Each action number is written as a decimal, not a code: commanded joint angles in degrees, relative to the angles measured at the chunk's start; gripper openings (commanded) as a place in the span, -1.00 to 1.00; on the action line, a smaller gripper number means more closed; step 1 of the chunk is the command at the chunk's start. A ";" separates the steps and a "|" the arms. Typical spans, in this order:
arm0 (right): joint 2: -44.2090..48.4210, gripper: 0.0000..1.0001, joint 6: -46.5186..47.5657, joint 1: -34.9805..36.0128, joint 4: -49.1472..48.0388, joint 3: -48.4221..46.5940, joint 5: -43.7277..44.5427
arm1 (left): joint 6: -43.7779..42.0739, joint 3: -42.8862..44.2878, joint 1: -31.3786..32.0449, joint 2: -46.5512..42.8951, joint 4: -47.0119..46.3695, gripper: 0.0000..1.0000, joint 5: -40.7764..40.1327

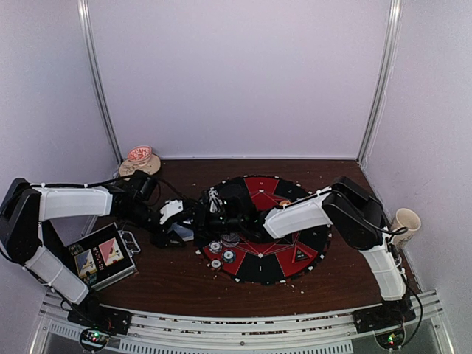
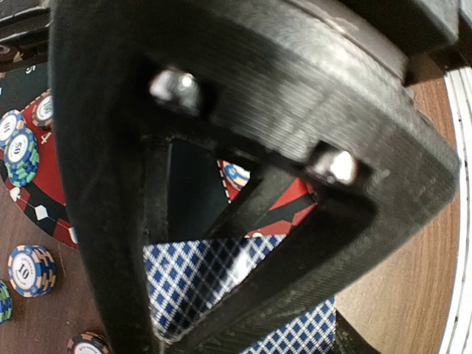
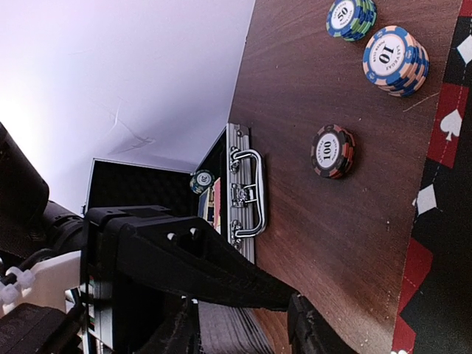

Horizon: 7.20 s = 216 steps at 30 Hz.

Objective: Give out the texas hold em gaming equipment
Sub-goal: Pass from the right arm to the left, then pick up the poker card from the face-down deck piles, then distribute the poker card in the small blind area.

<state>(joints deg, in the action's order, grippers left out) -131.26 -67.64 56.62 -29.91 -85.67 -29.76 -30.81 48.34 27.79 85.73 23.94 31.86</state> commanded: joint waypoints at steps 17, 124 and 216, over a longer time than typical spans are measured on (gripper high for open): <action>-1.01 -0.25 3.03 0.40 6.39 -1.86 1.22 | 0.66 2.07 0.03 0.75 -1.33 -0.08 0.04; 23.47 -1.00 8.82 -16.42 3.89 22.48 12.54 | 0.31 -0.19 0.02 -0.99 -3.74 -0.10 -1.40; 17.72 0.55 16.00 -3.96 3.77 12.02 9.22 | -0.52 -1.30 0.04 -3.87 -4.08 -0.10 -0.97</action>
<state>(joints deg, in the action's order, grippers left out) -112.57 -49.50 51.44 -19.57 -74.89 -18.22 -30.44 47.72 28.05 83.77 21.89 29.74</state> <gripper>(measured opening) 0.781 0.519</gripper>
